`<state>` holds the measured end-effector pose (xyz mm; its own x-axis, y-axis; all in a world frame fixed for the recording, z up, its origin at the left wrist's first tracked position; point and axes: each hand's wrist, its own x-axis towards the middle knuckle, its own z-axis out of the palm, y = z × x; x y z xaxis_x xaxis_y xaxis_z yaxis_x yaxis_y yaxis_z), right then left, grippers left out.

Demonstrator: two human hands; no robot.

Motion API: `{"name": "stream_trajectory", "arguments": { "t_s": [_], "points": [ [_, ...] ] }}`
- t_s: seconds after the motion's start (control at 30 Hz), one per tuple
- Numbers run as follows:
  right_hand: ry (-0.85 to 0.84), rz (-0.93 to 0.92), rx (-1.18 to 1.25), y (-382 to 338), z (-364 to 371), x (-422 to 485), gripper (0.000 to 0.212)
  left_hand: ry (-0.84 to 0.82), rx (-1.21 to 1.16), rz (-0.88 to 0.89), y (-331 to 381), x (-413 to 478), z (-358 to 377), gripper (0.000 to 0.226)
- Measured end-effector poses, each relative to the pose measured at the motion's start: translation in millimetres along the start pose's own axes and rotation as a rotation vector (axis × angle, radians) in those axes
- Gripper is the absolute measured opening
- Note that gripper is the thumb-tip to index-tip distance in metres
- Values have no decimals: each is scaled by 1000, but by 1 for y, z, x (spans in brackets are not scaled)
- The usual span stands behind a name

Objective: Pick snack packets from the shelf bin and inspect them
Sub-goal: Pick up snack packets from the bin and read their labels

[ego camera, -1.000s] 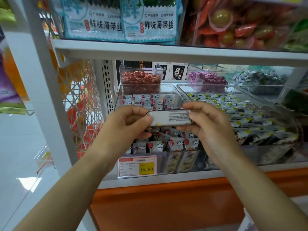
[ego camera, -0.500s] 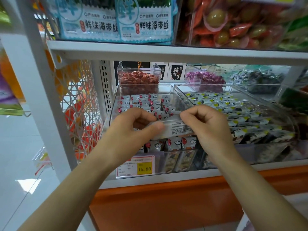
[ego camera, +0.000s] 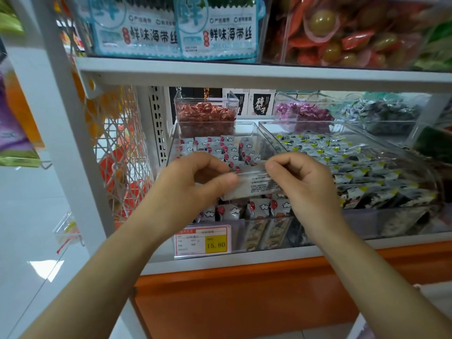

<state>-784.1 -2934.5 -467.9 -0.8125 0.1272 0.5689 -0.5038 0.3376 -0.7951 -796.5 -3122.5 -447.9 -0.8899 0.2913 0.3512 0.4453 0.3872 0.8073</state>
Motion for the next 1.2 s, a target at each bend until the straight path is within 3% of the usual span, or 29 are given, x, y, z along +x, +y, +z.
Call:
{"name": "stream_trajectory", "arguments": {
  "t_s": [0.1, 0.2, 0.3, 0.43, 0.5, 0.6, 0.7, 0.77, 0.83, 0.97, 1.2],
  "points": [
    [-38, 75, 2, 1, -3, 2, 14, -5, 54, -4, -6, 2, 1, 16],
    [-164, 261, 174, 1, -11, 7, 16, 61, 45, 20, -7, 2, 2, 13],
    [-188, 322, 234, 0, -15, 9, 18, 87, 78, 58, -6, 1, 7, 17],
    [-66, 294, 236, 7, -9, 7, 18, 45, 125, 71, -6, 1, 16, 36],
    [-89, 262, 315, 5, -5, 5, 11, 97, 139, 58, -8, 3, 17, 31],
    [-145, 193, 206, 4, 0, 4, 32, 134, 75, 8, -9, 6, 16, 20],
    [-38, 138, 98, 0, 3, 8, 35, 125, 44, -28, -11, 13, 19, 35],
    [99, 117, 74, -1, 0, 14, 26, 126, 156, -43, -15, 27, 19, 51],
    [178, 95, 34, 1, -5, 21, 18, 59, 411, -69, -22, 50, 20, 57],
    [140, 167, 18, 7, -2, 34, 25, -129, 824, -159, -43, 88, 25, 69],
    [70, 82, -70, 13, 15, 71, 34, -242, 960, -255, -62, 103, 28, 84]
  ]
}}
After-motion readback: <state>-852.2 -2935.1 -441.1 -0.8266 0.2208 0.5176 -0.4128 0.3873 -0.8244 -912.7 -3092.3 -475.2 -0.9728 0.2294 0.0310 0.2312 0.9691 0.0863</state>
